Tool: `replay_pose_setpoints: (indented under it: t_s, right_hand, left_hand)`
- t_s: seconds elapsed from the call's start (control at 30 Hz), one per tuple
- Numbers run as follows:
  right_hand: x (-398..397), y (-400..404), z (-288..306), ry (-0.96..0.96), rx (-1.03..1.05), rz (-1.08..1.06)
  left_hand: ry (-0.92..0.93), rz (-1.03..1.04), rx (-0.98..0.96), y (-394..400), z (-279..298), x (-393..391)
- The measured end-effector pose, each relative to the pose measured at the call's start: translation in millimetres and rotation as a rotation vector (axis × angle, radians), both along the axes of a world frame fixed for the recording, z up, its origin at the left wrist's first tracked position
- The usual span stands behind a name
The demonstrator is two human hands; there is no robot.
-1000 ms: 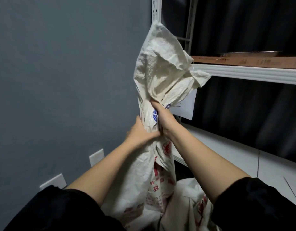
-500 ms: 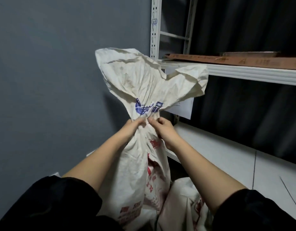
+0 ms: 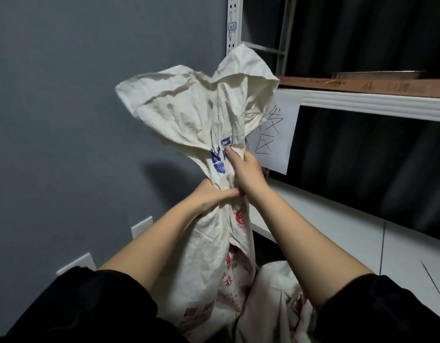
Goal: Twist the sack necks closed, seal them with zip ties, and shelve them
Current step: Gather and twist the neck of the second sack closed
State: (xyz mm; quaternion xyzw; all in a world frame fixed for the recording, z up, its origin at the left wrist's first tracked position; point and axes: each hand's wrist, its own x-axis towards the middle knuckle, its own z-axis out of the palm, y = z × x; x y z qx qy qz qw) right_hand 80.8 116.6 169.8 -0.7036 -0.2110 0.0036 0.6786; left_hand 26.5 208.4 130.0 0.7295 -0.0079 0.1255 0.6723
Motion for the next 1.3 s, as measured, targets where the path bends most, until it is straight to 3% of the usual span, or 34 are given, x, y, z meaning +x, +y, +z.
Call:
replay_pose_setpoints:
  t_s: [0.2, 0.37, 0.43, 0.5, 0.57, 0.63, 0.73, 0.83, 0.93, 1.1, 1.23, 1.3]
  right_hand:
    - [1, -5, 5, 0.22, 0.049, 0.386]
    - [10, -5, 16, -0.075, -0.155, 0.08]
    - [13, -11, 18, 0.016, -0.05, 0.144]
    - [9, -18, 16, 0.192, 0.098, 0.267]
    - [4, -21, 3, 0.249, 0.144, 0.237]
    - [1, -27, -14, 0.242, -0.019, 0.173]
    - [-9, -29, -25, 0.39, -0.245, 0.498]
    - [-13, -16, -30, 0.487, -0.084, 0.503]
    - [-13, -10, -37, 0.474, 0.177, 0.402]
    - [-20, -3, -34, 0.355, 0.379, 0.281]
    - [-27, 6, -32, 0.378, 0.462, 0.225]
    - [-28, 9, -31, 0.447, 0.482, 0.21]
  left_hand:
    - [-0.068, 0.169, -0.055, 2, 1, 2]
    - [0.01, 0.289, 0.168, -2, 7, 1]
    - [0.05, 0.273, 0.203, 2, 7, 3]
    - [0.083, 0.242, 0.101, 4, 4, 2]
    - [0.099, 0.206, -0.045, 5, 3, -1]
    - [0.106, 0.183, -0.126, 7, 5, -4]
    - [0.109, 0.118, 0.029, 7, 5, -8]
    - [0.153, -0.032, 0.244, 9, 8, -10]
    - [0.239, -0.176, 0.282, 13, 12, -15]
    - [0.192, -0.017, 0.231, 8, -9, -28]
    - [0.055, 0.148, 0.385, -2, -25, -26]
    - [0.083, 0.264, 0.467, -4, -33, -22]
